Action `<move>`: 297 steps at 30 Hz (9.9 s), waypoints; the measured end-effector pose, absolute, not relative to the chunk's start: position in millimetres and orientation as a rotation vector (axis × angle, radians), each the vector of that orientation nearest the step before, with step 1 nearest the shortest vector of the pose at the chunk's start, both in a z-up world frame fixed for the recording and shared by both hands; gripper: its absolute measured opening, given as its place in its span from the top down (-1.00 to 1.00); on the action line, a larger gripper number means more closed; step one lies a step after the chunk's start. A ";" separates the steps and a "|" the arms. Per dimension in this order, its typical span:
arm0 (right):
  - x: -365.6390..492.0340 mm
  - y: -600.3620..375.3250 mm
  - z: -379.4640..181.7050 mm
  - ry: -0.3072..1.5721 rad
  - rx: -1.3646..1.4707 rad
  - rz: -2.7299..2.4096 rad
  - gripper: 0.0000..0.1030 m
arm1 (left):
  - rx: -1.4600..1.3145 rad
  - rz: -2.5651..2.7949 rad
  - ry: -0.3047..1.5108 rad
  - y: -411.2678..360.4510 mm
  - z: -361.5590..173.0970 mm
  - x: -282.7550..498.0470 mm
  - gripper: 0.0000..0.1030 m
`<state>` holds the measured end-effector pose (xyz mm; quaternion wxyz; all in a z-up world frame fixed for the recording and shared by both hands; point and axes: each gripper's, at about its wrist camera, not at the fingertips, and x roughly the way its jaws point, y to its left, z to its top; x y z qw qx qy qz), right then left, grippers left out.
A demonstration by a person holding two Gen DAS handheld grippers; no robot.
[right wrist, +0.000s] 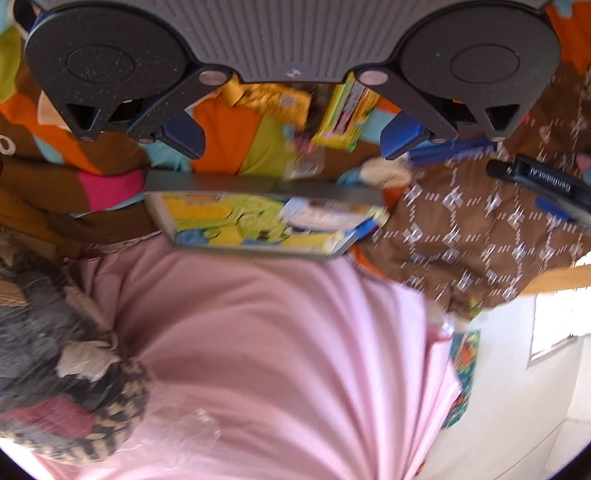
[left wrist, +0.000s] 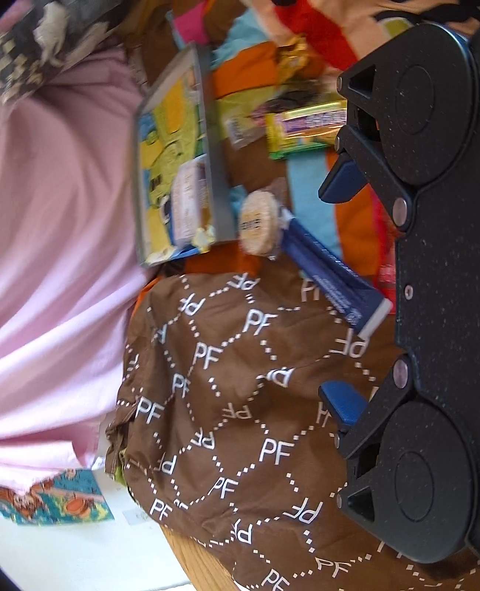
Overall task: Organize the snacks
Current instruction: 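Withdraw both tools from the tray back over the remaining snacks, then grasp the yellow snack bar with the right tool and lift it, then grasp the red meat-snack pack with the left tool while the right tool holds the yellow bar, then lift the red meat-snack pack with the left tool while the right tool holds the yellow bar, then carry the red pack and yellow bar over the silver tray and release both, then withdraw both tools from the tray back over the remaining snacks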
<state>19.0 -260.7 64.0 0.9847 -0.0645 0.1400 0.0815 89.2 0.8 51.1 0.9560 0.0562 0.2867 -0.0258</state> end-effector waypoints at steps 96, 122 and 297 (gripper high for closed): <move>148.0 -265.3 22.1 0.721 0.278 0.536 0.78 | 0.633 -0.688 1.120 -61.8 -17.8 153.4 -0.48; 129.8 -256.9 7.7 0.808 0.174 0.585 0.31 | 0.628 -0.734 1.196 -44.7 -29.6 188.4 -0.99; 63.5 -263.0 90.2 0.104 -0.298 0.092 -1.00 | -0.122 0.004 0.514 -40.9 106.3 168.3 -0.98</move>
